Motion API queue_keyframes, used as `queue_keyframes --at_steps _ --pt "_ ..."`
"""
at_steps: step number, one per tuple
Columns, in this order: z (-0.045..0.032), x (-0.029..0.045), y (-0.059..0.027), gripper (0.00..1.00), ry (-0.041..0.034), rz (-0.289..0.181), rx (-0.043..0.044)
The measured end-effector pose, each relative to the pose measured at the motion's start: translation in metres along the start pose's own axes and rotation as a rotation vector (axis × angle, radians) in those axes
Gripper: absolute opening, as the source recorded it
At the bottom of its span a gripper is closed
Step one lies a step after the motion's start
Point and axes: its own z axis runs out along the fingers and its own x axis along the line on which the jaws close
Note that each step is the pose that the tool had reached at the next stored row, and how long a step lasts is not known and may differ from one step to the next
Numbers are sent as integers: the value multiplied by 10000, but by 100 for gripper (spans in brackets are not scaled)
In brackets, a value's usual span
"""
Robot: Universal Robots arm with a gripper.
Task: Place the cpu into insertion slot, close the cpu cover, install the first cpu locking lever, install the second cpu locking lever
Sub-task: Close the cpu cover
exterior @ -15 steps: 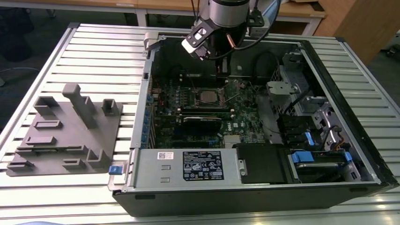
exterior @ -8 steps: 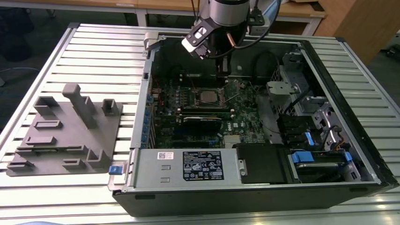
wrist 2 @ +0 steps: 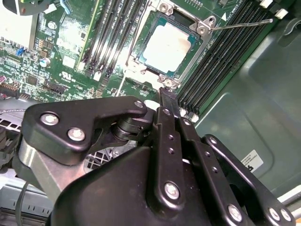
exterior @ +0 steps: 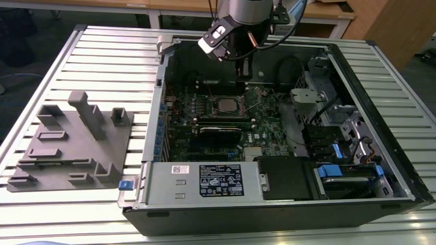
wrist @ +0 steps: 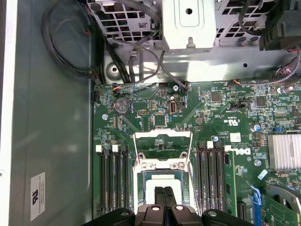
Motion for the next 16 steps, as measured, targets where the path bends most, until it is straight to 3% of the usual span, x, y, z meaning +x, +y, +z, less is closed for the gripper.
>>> queue_keyframes --at_steps 16 --pt "4 2 39 11 2 -1 -1"
